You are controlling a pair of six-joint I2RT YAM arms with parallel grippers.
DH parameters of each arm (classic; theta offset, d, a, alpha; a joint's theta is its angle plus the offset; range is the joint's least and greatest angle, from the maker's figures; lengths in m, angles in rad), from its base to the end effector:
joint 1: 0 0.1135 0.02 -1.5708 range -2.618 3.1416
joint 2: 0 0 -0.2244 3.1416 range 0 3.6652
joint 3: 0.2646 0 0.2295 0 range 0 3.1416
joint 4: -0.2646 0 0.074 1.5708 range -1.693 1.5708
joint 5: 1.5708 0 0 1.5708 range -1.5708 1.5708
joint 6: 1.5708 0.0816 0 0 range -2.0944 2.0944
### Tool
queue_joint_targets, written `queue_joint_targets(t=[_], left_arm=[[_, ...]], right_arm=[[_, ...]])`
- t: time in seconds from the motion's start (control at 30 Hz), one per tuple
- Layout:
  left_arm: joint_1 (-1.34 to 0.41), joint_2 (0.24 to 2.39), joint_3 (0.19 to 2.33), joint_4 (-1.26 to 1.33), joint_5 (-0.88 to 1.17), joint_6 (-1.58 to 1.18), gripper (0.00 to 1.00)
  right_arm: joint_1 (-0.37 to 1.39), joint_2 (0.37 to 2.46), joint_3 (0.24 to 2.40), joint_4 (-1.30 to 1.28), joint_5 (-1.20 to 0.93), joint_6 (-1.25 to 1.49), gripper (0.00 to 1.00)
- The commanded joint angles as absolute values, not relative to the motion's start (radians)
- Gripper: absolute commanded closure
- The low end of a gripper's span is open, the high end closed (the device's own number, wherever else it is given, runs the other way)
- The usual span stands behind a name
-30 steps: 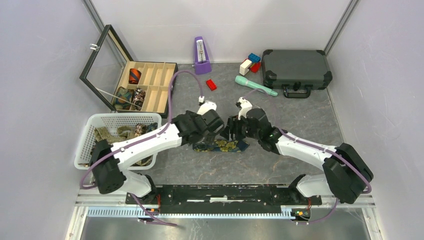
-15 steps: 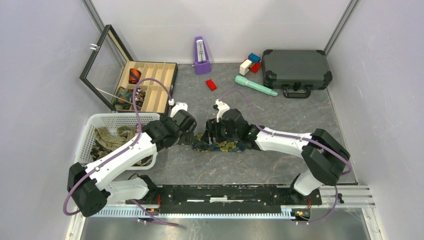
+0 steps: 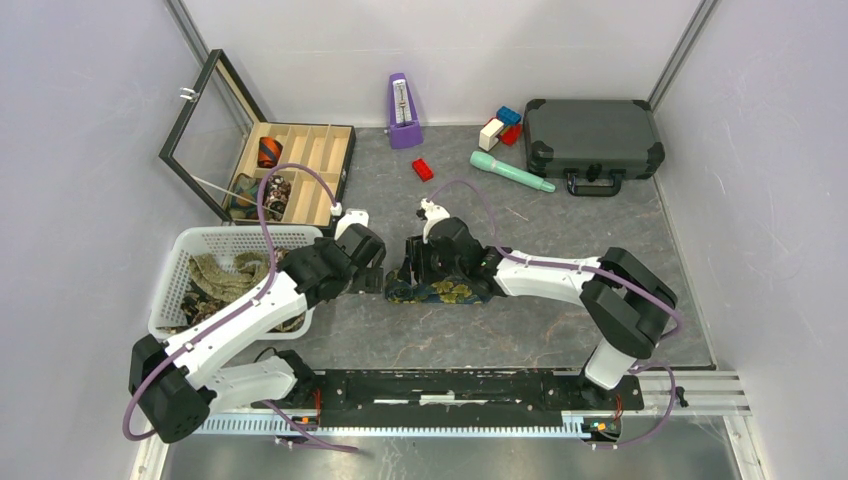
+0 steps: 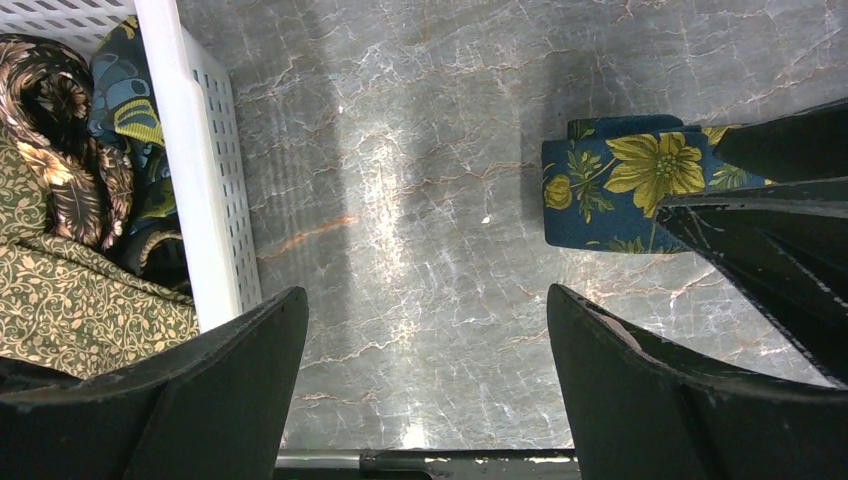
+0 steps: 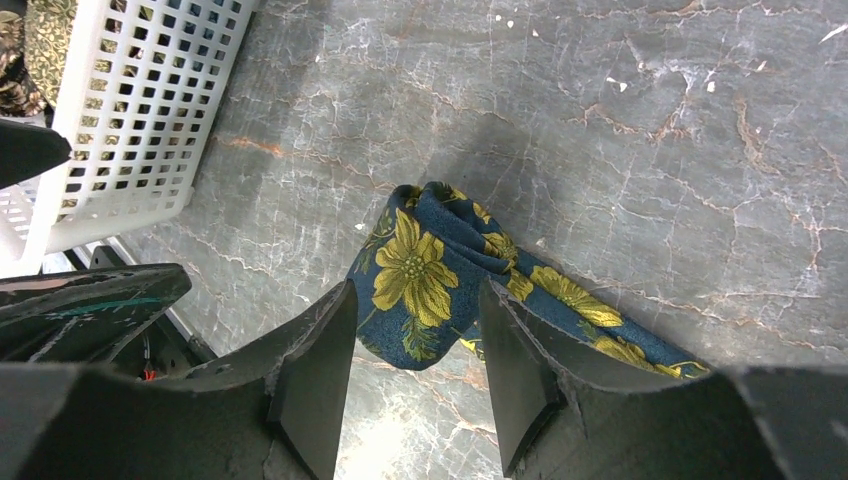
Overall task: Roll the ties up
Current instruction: Roll the tie at the center of the board.
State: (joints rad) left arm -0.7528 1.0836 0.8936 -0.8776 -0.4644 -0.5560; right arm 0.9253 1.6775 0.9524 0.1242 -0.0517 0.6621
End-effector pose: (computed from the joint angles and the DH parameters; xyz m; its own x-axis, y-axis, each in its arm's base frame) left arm 0.1817 -0.1201 0.2002 -0.7825 0.0864 -0.6167 0.0479 0.9957 0.0788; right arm 0.2239 0.3043 0.1467 -0.7745 -0.0078 -0.6326 -0.4403 0.7246 0.5301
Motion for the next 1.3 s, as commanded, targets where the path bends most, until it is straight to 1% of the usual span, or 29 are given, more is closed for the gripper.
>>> queue_joint_targets(t=[0.0,0.17,0.3,0.47,0.9,1.27], left_arm=[[-0.747,1.067,0.893,-0.833,-0.453,-0.529,0.06],[-0.747,1.075,0.896,-0.829,-0.448,-0.528,0.06],[-0.747,1.076,0.896,-0.828,-0.446,-0.525,0.06],[-0.747,1.075,0.89,-0.815,-0.432,-0.527,0.06],[-0.747,1.092,0.853,-0.713,-0.345,-0.535,0.07],[-0.736,1.108,0.738,-0.468,-0.221,-0.547,0.06]], right_arm=[[0.937,1.688,0.999,0.12,-0.022,0.676,0.46],[0.941,1.691,0.984,0.125,-0.016,0.679,0.49],[0.942,1.688,0.967,0.13,-0.01,0.678,0.55],[0.941,1.677,0.936,0.139,-0.006,0.675,0.59],[0.94,1.648,0.867,0.157,0.026,0.668,0.61],[0.934,1.662,0.864,0.174,0.019,0.665,0.61]])
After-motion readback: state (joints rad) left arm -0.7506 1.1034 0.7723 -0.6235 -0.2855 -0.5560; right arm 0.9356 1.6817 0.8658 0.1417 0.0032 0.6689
